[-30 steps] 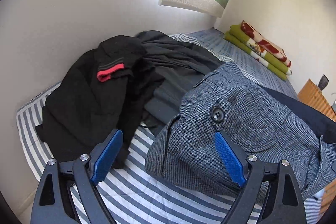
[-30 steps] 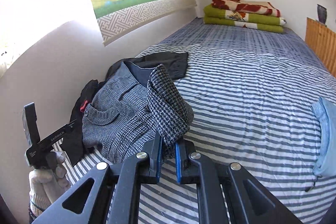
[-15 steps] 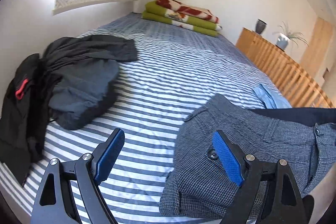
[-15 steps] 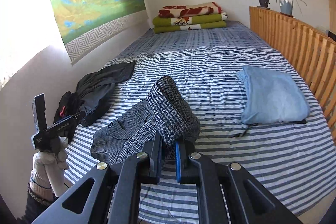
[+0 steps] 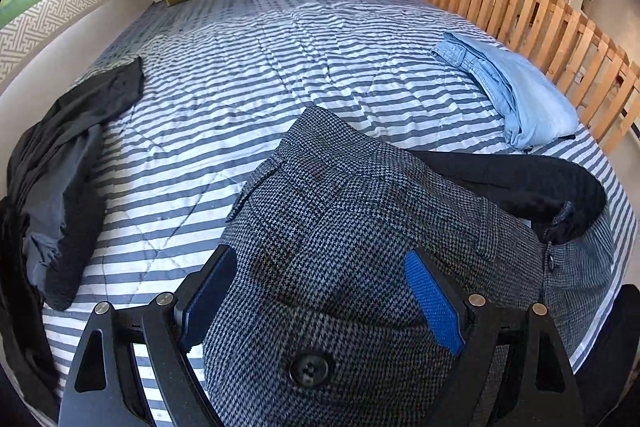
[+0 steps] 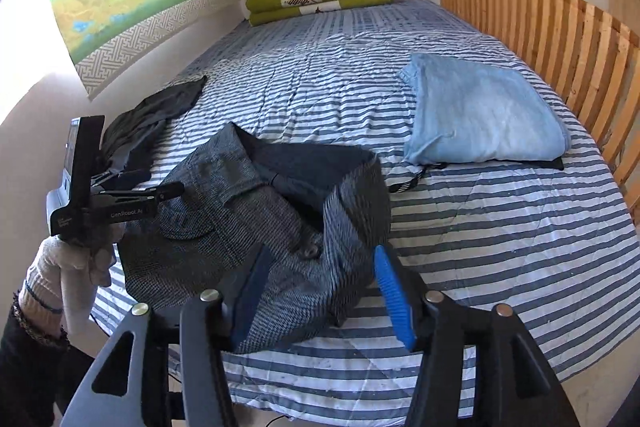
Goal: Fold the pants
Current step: 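Lift the grey shorts with both grippers and carry them onto open bed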
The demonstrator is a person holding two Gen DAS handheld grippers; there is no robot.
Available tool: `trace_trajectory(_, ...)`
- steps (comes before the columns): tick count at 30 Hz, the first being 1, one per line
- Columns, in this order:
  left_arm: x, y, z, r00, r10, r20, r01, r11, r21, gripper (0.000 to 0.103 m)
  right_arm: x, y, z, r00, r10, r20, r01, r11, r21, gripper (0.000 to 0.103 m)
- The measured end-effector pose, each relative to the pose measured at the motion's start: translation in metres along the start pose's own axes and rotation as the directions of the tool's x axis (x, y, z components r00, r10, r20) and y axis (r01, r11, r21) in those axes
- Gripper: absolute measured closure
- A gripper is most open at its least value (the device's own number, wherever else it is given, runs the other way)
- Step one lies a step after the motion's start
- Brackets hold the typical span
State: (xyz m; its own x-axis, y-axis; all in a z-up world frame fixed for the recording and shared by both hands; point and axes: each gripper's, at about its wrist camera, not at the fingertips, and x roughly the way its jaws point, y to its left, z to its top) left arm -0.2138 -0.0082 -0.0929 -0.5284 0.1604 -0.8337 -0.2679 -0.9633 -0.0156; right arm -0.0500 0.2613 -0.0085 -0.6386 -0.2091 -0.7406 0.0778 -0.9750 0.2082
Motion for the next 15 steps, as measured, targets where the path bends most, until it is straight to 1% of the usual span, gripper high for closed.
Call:
trace_trajectory(3, 0.015, -0.001, 0.007, 1.000, 0.007, -0.024, -0.006, 1.000, 0.014, 0.016, -0.004, -0.023, 0.003, 1.000, 0.010, 0.015, -0.010, 0.998, 0.062, 0.050)
trace_trajectory(4, 0.020, -0.003, 0.007, 0.999, -0.002, -0.035, 0.003, 1.000, 0.019, 0.023, -0.004, -0.031, 0.003, 1.000, 0.011, 0.012, -0.012, 0.997, 0.082, 0.049)
trace_trajectory(5, 0.025, -0.003, 0.008, 0.999, -0.005, -0.047, 0.007, 1.000, 0.022, 0.033, -0.002, -0.037, 0.002, 1.000, 0.009, 0.007, -0.010, 0.995, 0.096, 0.049)
trace_trajectory(6, 0.029, -0.003, 0.008, 0.998, 0.001, -0.055, 0.001, 1.000, 0.029, 0.039, -0.001, -0.043, 0.001, 1.000, 0.006, 0.002, -0.006, 0.994, 0.110, 0.049)
trace_trajectory(8, 0.034, -0.009, 0.007, 0.998, 0.011, -0.065, -0.007, 0.998, 0.056, 0.070, 0.002, -0.052, -0.003, 1.000, 0.008, -0.011, -0.006, 0.990, 0.139, 0.049)
trace_trajectory(10, 0.033, -0.015, 0.005, 0.998, 0.013, -0.059, -0.009, 0.997, 0.074, 0.083, 0.005, -0.058, -0.007, 1.000, 0.016, -0.023, -0.012, 0.987, 0.163, 0.049)
trace_trajectory(11, 0.029, -0.017, 0.004, 0.999, 0.015, -0.045, -0.012, 0.997, 0.075, 0.087, 0.006, -0.059, -0.009, 1.000, 0.014, -0.028, -0.009, 0.985, 0.172, 0.049)
trace_trajectory(13, 0.013, -0.017, 0.002, 1.000, -0.002, -0.017, 0.003, 0.998, 0.056, 0.089, 0.010, -0.063, -0.012, 0.999, 0.015, -0.040, -0.008, 0.982, 0.188, 0.049)
trace_trajectory(15, -0.011, -0.008, -0.004, 0.999, -0.037, 0.018, 0.037, 0.999, 0.019, 0.089, 0.011, -0.067, -0.013, 0.999, 0.023, -0.045, -0.014, 0.980, 0.198, 0.049)
